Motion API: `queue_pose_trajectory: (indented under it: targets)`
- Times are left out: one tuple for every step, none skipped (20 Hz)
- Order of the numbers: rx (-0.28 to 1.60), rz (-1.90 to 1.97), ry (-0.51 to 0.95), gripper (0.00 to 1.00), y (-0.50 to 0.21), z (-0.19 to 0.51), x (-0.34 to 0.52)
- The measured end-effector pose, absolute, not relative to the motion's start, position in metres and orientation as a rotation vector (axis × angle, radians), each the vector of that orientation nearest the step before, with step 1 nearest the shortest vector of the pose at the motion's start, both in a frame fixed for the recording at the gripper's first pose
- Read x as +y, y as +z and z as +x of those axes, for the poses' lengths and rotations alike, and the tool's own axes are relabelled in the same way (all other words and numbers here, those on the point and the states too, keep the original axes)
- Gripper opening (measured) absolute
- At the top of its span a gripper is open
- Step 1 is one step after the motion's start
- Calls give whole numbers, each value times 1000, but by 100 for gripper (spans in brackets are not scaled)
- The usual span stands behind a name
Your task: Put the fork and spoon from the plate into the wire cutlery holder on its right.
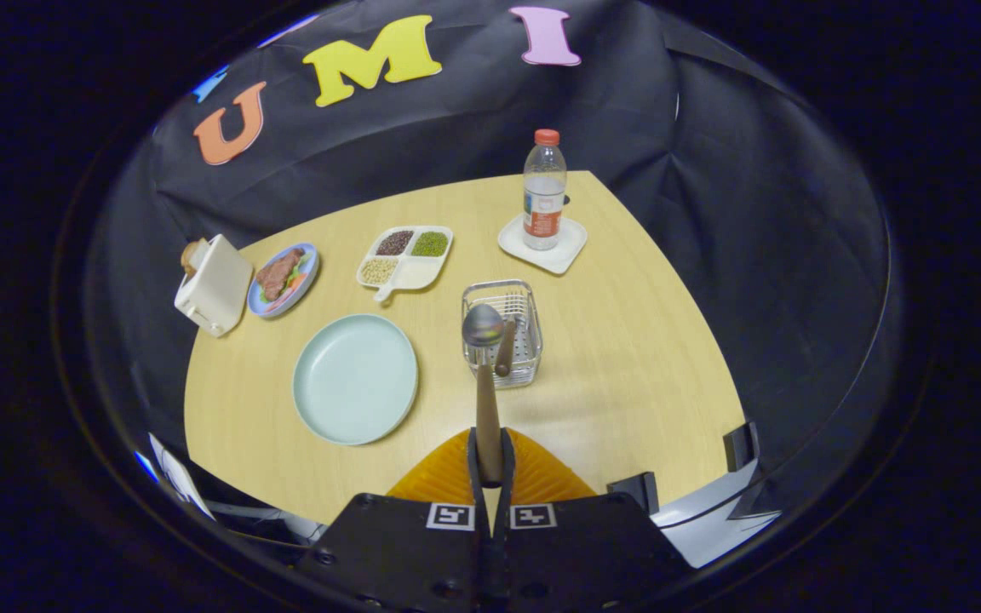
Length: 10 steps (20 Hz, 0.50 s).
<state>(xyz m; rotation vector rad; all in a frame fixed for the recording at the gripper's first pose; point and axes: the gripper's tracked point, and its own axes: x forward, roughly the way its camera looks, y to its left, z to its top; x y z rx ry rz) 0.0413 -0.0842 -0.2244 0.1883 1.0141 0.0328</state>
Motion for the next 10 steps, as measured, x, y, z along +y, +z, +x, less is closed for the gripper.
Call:
queue_pose_trajectory:
  targets:
    - [1015, 186, 39, 1, -226, 43, -85]
    - [1017, 188, 42, 0, -225, 42, -86]
    - [1019, 189, 48, 0, -225, 43, -86]
    - [1020, 178, 60, 0, -226, 42, -85]
    - [1022, 170, 64, 1, -226, 43, -85]
    - [1021, 162, 71, 1, -220, 46, -84]
    - [1016, 154, 72, 1, -219, 47, -84]
    - [1008, 148, 59, 3, -218, 50, -87]
    - [998, 145, 49, 6, -217, 53, -88]
    - [991, 139, 38, 12, -214, 56, -89]
